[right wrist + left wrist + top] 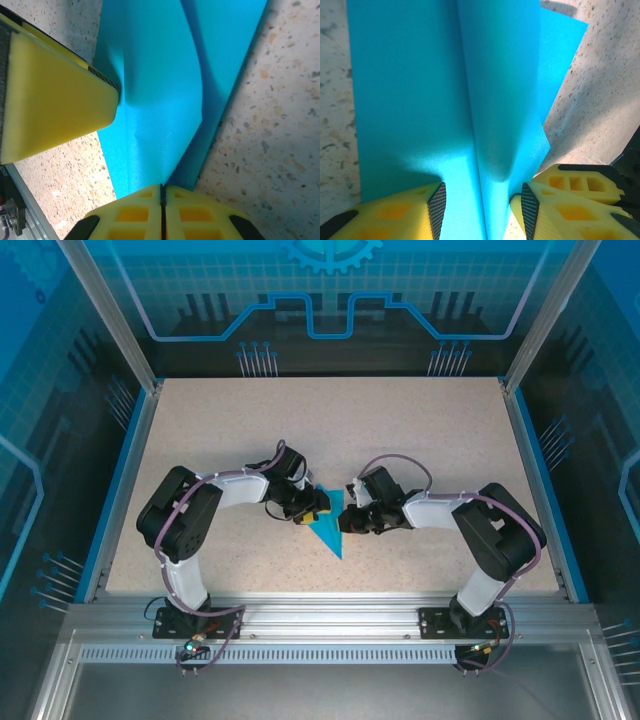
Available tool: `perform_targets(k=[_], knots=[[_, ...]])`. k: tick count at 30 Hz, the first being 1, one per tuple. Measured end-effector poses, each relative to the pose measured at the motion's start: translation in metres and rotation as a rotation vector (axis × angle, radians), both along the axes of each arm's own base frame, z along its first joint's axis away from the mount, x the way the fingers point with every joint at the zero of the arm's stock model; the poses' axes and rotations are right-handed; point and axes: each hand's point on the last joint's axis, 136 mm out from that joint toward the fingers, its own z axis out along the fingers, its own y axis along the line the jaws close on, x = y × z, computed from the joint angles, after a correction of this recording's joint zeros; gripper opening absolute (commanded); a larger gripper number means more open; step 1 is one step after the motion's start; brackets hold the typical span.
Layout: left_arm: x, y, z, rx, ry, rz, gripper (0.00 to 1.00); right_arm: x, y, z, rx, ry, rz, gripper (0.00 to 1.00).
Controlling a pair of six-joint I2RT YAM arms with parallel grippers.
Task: Fold a paper plane with a square sheet of paper (fold left side to right side)
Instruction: Fourth fold the wing at the center of the table.
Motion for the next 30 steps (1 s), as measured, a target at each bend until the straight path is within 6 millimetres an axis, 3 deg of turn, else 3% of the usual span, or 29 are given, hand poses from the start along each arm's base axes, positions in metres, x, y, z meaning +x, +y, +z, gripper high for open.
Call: perform_targets(k=[30], knots=[[0.0002,-0.0006,0.0008,0.0,0.0,-0.001,0.49,0.0024,-0.0034,-0.0066,-0.047,0.006,0.006,0.09]])
